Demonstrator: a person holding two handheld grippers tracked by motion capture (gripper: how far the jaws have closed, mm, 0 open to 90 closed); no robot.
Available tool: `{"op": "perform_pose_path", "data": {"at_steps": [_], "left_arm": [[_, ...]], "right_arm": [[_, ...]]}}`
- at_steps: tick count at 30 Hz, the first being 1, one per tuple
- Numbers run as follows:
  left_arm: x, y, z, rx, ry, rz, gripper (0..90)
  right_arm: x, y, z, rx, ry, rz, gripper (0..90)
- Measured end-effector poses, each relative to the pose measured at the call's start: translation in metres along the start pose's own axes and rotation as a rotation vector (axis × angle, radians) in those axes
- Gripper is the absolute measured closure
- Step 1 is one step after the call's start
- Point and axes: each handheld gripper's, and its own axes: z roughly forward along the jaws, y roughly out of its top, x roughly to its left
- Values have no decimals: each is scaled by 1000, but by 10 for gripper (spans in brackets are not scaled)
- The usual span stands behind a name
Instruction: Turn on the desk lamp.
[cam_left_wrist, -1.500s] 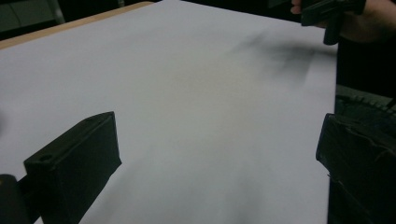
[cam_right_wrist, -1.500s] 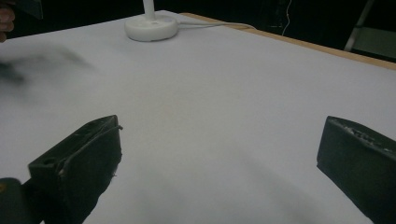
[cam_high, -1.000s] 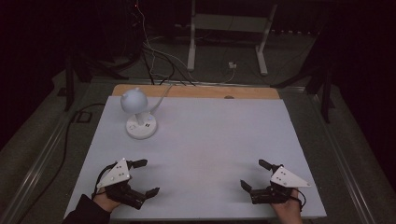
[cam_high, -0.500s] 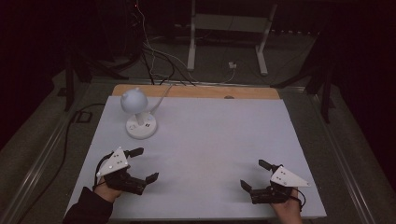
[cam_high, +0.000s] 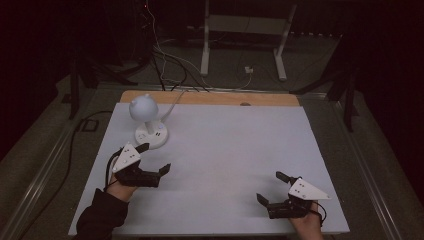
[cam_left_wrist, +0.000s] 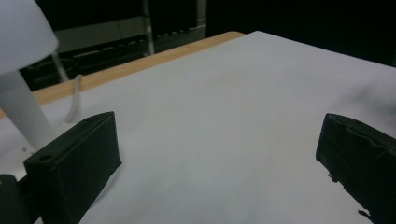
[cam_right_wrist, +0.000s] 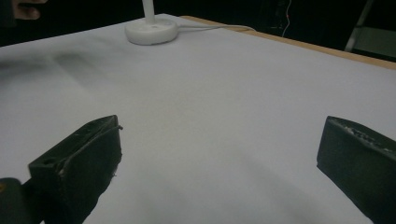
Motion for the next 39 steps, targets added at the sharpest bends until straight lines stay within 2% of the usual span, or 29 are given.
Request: {"op": "perform_pose_path", "data": {"at_steps": [6,13,14,18,19,23,26,29,31,32,33,34,35,39], "left_arm": [[9,2,11,1,53,-50,2],[16,3,21,18,110,-77,2],[19,3,24,29,111,-99,2],[23,4,29,33,152,-125,2],[23,4,29,33,152,-125,2],[27,6,34,44,204,-128,2],[28,7,37,51,203,-132,1],[29,7,39,53,225,-126,2],[33,7,43,63,245,-163,2],[33,7,43,63,245,-163,2],[34,7,45,77,263,-171,2],[36,6,47,76,270,-197,2],[37,6,49,78,285,-207,2],[40,6,54,105,301,-222,2]], "right_arm": [[1,0,0,-2,3,0,0],[-1,0,0,-3,7,11,0],[-1,-1,0,0,8,13,0],[-1,-1,0,-2,9,12,0],[-1,-1,0,-2,9,12,0],[-1,0,0,-3,10,10,0],[-1,-1,0,-2,10,10,0],[-1,0,-1,-5,10,11,0],[-1,-1,-1,-4,11,12,0],[-1,-1,-1,-2,11,10,0],[-1,-1,-1,-3,11,8,0],[-1,-1,-1,-3,11,9,0],[-1,-1,-1,-3,11,11,0],[0,-1,0,-1,14,9,0]]}}
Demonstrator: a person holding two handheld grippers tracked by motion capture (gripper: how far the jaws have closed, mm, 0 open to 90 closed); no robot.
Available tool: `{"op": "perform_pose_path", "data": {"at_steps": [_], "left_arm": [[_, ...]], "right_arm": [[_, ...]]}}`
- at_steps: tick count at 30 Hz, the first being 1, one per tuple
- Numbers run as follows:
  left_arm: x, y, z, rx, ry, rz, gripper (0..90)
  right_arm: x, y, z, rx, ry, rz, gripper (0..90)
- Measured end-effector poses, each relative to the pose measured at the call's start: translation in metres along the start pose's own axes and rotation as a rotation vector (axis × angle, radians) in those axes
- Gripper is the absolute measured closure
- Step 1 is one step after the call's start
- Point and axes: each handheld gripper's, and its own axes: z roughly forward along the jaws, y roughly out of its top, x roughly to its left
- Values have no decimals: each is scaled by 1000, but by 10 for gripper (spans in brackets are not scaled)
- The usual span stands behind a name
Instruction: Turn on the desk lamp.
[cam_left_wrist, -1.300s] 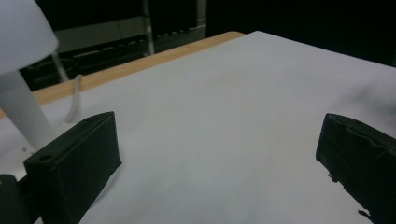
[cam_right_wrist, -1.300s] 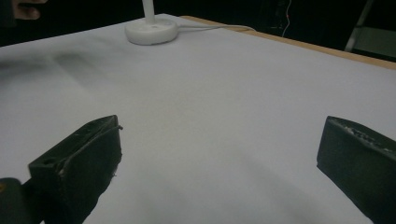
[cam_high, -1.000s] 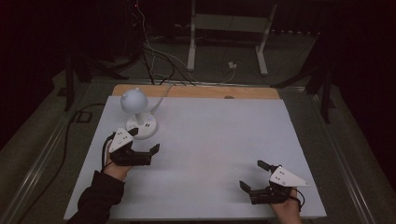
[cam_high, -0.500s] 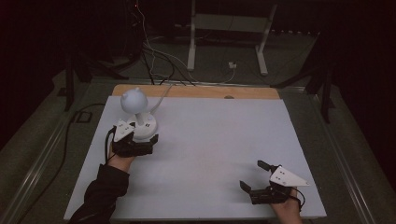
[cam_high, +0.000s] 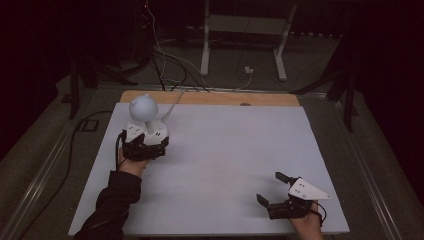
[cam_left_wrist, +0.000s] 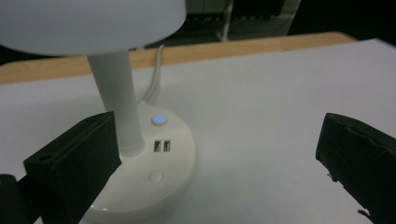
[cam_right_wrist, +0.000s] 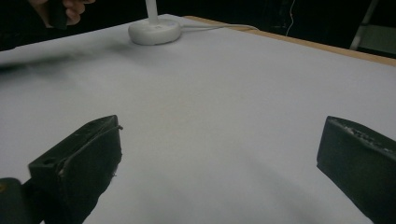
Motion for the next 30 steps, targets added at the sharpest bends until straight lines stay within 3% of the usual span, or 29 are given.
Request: {"op": "perform_pose_path", "data": {"at_steps": [1,4,7,12,16,21,30], "left_arm": [[0,-1,2,-8,29,-6,2],[2,-1,5,7,55,-18,2],[5,0,5,11,61,-49,31],[7,0,5,12,98,-26,101],[9,-2,6,16,106,-40,170],[11,-3,8,23,130,-20,333],[13,-5,13,34,128,-1,604]], "right_arm": [[0,0,0,0,0,0,0],[0,0,0,1,0,2,0],[0,0,0,-1,1,-1,0],[0,0,0,-2,1,-3,0],[0,0,-1,-2,2,-2,0],[0,0,0,0,4,-1,0],[0,0,0,0,6,0,0]]}}
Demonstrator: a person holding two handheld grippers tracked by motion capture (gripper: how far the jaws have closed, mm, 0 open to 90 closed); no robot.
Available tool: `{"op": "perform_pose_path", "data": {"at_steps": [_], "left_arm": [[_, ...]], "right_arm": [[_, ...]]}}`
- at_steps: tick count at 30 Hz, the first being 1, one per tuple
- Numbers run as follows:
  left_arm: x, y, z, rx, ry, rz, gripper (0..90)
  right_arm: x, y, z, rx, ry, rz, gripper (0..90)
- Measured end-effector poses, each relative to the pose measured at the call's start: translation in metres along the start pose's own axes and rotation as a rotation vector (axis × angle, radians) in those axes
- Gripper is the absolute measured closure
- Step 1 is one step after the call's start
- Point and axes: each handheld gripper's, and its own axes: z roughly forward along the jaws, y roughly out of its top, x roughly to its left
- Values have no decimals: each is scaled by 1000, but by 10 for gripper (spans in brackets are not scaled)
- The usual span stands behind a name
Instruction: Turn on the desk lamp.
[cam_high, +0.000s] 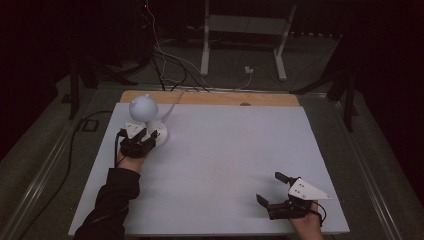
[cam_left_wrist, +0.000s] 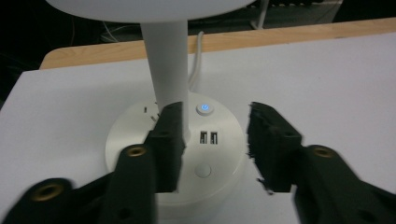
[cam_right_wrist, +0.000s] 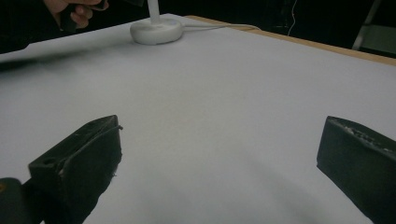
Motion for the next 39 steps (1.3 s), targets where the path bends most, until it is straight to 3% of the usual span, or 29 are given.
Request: {"op": "perform_pose_path", "data": {"at_steps": [10,19,26,39], "left_arm": [[2,-6,6,44,-18,66,777],[7,-10,12,62,-33,82,894],[8,-13,16,71,-53,104,900],[9,-17,23,87,-40,124,900]], "right_arm": [[0,-1,1,5,3,2,0],[1,0,0,-1,8,4,2],[1,0,0,1,2,-1,22],[1,-1,1,10,9,-5,22]]}}
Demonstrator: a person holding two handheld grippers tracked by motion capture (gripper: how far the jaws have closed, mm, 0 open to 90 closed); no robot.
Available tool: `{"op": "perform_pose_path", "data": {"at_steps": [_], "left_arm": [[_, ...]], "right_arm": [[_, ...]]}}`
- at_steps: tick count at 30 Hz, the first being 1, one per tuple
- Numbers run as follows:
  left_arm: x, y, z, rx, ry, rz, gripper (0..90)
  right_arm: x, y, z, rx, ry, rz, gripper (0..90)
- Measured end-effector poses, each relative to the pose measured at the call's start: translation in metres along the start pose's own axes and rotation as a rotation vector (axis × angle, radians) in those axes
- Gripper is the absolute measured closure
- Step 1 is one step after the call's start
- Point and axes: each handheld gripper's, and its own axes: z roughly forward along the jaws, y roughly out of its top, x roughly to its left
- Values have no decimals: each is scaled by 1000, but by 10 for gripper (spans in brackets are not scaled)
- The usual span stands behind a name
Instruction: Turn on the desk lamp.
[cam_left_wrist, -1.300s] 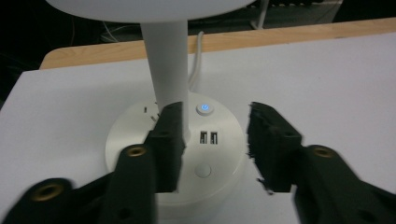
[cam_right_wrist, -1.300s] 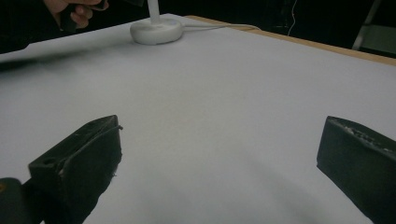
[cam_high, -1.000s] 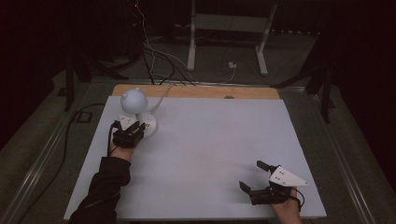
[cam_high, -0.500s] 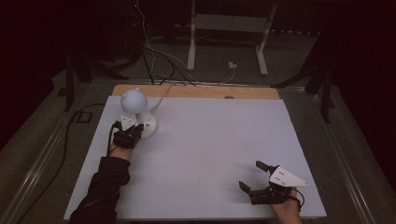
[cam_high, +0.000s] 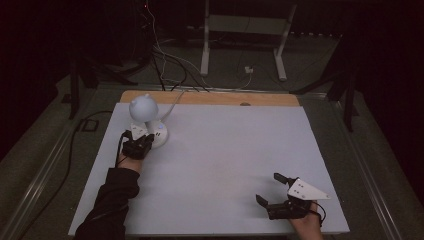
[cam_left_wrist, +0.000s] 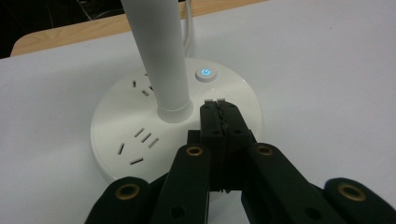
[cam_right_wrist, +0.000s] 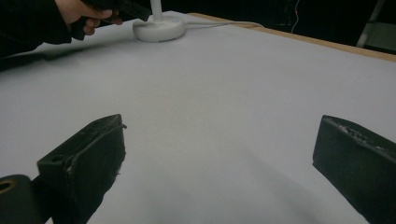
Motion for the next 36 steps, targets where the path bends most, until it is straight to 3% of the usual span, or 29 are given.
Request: {"op": "perform_pose_path", "data": {"at_steps": [19,25,36], "left_arm": [[2,-3,6,5,2,-2,900],[1,-3,6,6,-9,10,900],[-2,-2,7,13,17,35,900]], "right_arm": [[0,1,-2,-9,-2,1,21],[0,1,-1,-6,-3,1,21],[0,1,-2,-6,-4,1,21]]}}
